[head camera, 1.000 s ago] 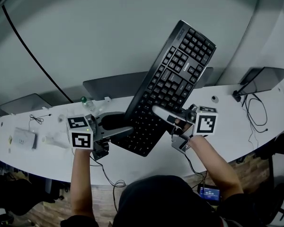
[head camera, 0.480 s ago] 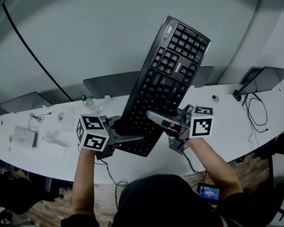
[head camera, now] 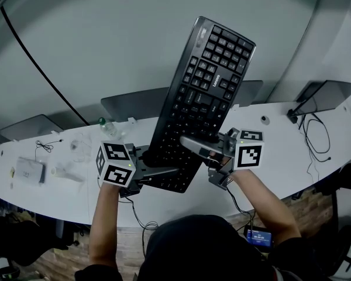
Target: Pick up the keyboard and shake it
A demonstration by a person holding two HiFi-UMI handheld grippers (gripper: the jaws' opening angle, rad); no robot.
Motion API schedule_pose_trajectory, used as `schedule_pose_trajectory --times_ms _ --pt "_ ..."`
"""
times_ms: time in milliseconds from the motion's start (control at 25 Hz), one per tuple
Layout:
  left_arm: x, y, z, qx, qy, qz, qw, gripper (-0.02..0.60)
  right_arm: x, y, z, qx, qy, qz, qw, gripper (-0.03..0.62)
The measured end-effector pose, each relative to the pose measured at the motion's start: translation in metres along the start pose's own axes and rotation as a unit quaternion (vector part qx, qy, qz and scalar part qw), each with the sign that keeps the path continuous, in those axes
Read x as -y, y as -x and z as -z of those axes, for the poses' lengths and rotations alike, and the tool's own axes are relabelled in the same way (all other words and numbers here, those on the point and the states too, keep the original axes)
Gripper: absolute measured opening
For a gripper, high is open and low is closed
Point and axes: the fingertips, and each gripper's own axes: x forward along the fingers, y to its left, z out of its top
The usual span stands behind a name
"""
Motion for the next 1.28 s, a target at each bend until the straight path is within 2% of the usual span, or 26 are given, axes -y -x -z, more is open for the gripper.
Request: schedule_pose_trajectory --times_ms 80,520,760,920,1160,1280 --pt "0.004 0.000 0.002 0.004 -0.003 0.008 1.0000 0.107 -0.002 -0.001 0.002 -0.001 0.002 -0.003 1.000 0.087" --pt "-0.003 -0.009 -0.002 0.014 0.002 0.005 0.9999 0.101 0.006 0.005 -0.002 -0.013 0.008 -0.003 1.000 0.095" --pt "-0.010 -0.008 0.001 0.006 -0.007 -0.015 0.9998 0.100 0.011 0.004 0.000 -0.019 0.012 -0.001 1.000 0.098" --pt "-0.008 -0.005 0.001 0.008 0.000 -0.019 0.9998 0.100 0.007 0.003 0.002 -0.021 0.016 -0.008 1.000 0.101" --pt "-0.008 -0.011 -0.006 0.019 0.004 -0.036 0.9991 0.100 0.011 0.035 -0.004 -0.009 0.021 -0.004 1.000 0.104" --pt "-0.010 -0.012 -0.006 0.015 -0.001 -0.048 0.9987 0.100 0.014 0.044 0.000 -0.028 0.045 0.011 0.999 0.111"
